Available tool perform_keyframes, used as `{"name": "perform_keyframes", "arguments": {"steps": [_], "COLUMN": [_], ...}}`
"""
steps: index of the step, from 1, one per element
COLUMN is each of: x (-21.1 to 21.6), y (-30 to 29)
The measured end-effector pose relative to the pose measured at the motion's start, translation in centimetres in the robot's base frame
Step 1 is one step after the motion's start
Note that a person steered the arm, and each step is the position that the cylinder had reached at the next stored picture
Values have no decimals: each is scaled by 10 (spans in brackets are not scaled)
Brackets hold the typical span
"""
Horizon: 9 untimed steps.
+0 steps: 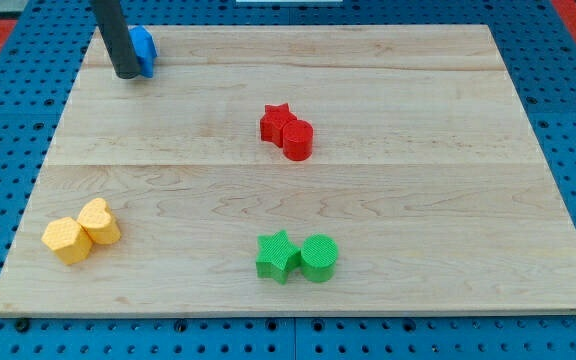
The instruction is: Push red blocks into blue blocks
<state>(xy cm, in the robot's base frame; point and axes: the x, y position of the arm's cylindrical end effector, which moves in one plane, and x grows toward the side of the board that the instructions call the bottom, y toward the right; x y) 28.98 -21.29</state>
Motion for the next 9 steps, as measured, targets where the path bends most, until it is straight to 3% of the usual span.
{"name": "perform_keyframes", "arguments": {"steps": [4, 5, 6, 7, 8, 9], "x": [-12, -11, 12, 105, 149, 143], "y": [81, 172, 288, 346, 310, 261]}}
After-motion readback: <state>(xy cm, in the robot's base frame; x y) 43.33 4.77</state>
